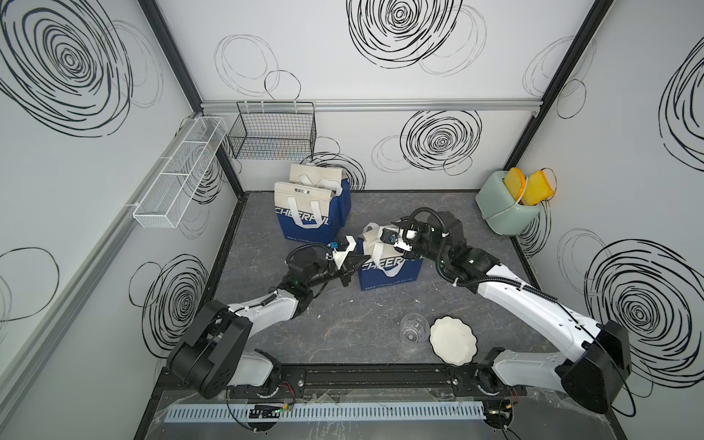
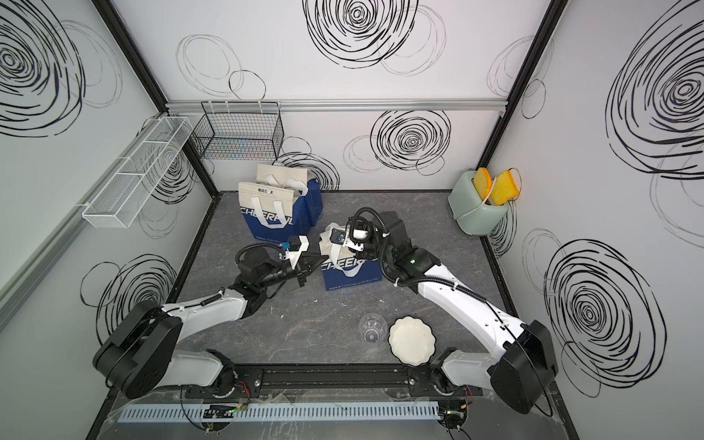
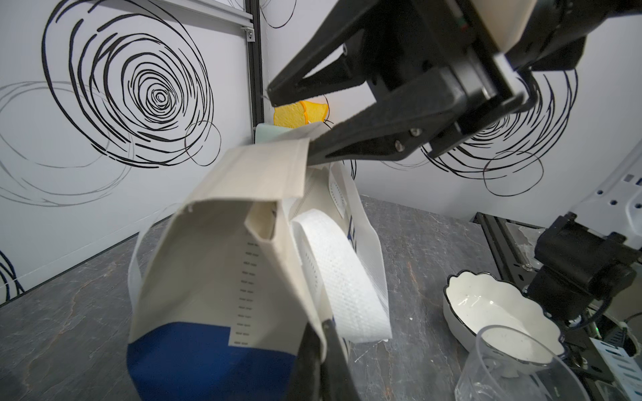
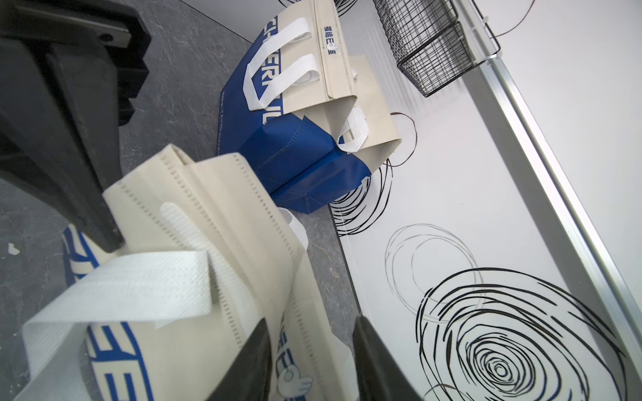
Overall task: Open the takeout bag
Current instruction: Open the takeout bag at the center of the board.
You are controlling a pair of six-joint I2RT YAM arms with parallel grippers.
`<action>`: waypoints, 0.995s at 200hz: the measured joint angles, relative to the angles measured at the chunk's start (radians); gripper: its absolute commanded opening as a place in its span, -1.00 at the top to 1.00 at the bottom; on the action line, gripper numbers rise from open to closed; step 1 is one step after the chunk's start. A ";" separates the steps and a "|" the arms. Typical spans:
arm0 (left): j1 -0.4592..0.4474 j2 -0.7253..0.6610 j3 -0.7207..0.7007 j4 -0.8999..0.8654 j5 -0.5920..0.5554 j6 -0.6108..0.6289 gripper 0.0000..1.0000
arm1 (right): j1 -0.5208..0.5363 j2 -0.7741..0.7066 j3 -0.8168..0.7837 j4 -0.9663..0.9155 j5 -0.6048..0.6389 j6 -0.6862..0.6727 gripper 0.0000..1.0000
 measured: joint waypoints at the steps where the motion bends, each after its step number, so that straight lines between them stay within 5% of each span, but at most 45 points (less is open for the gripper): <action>1: 0.000 0.000 0.000 0.000 0.000 0.000 1.00 | 0.000 -0.002 -0.002 0.000 0.000 -0.002 -0.01; 169: 0.000 -0.001 -0.005 0.000 -0.001 0.000 1.00 | 0.046 -0.009 -0.103 0.109 0.161 -0.028 0.16; 199: 0.000 -0.001 -0.005 0.001 -0.003 0.000 1.00 | 0.047 -0.003 -0.103 0.116 0.189 -0.042 0.42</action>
